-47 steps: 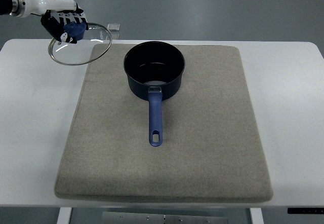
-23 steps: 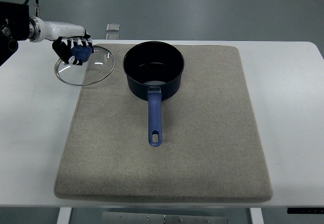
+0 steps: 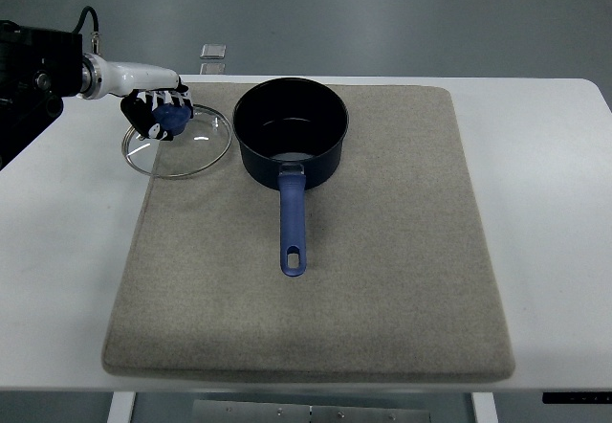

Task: Open pot lid and place left with left hand
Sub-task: 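Lower the glass lid onto the pad beside the pot with the left hand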

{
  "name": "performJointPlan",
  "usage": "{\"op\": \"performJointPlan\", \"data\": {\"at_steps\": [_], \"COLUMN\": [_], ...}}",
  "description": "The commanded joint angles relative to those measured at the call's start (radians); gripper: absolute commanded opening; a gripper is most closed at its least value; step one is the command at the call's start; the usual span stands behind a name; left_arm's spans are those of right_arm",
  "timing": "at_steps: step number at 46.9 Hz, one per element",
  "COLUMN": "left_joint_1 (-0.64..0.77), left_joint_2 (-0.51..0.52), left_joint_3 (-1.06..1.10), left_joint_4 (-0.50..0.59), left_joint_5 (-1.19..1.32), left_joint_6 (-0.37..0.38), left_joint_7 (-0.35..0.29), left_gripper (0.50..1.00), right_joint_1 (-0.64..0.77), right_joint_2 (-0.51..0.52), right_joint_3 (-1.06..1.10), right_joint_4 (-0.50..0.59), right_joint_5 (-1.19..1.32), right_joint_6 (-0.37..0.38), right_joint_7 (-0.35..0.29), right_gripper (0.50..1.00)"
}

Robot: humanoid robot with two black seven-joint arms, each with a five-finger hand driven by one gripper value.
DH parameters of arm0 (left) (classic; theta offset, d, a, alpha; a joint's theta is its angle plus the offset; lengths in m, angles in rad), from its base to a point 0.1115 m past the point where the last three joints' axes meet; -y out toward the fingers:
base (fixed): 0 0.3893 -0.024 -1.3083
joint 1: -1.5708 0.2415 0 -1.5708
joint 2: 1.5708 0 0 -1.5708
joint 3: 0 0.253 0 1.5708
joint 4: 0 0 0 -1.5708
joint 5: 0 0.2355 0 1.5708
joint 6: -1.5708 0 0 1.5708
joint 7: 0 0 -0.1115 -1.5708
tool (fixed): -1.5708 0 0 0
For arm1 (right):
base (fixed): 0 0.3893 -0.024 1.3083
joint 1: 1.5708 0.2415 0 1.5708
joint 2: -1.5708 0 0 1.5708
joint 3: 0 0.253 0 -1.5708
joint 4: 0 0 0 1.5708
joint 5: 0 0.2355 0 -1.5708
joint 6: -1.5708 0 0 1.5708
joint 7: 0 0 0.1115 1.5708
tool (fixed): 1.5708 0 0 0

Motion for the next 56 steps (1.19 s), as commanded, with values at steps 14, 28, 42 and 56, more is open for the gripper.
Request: {"op": "performJointPlan", "data": {"at_steps": [14, 28, 42, 56], "left_joint_1": [0.003, 0.003, 0.003, 0.000], "left_joint_2": [-0.029, -0.042, -0.054, -0.057], "left_joint_3": [0.000, 0.000, 0.000, 0.000], "left_joint_4": [0.004, 0.014, 0.022, 0.022], "left_joint_5": [0.001, -0.012, -0.018, -0.019], "left_joint_6": [0.006, 0.006, 0.029, 0.028], "left_joint_7": [0.000, 0.000, 0.001, 0.001], "left_gripper": [0.500, 0.660, 0.808, 0.851], "right_joint_1": [0.000, 0.000, 0.000, 0.000], "right_joint_2": [0.000, 0.000, 0.000, 0.000], "right_joint_3": [-0.001, 0.000, 0.000, -0.001], "right_joint_4": [0.001, 0.001, 0.001, 0.001], "right_joint_5": [0.001, -0.001, 0.001, 0.001], "right_joint_6": [0.000, 0.000, 0.000, 0.000], "right_joint_7": [0.000, 0.000, 0.000, 0.000], "right_gripper": [0.917, 0.917, 0.917, 0.917]}}
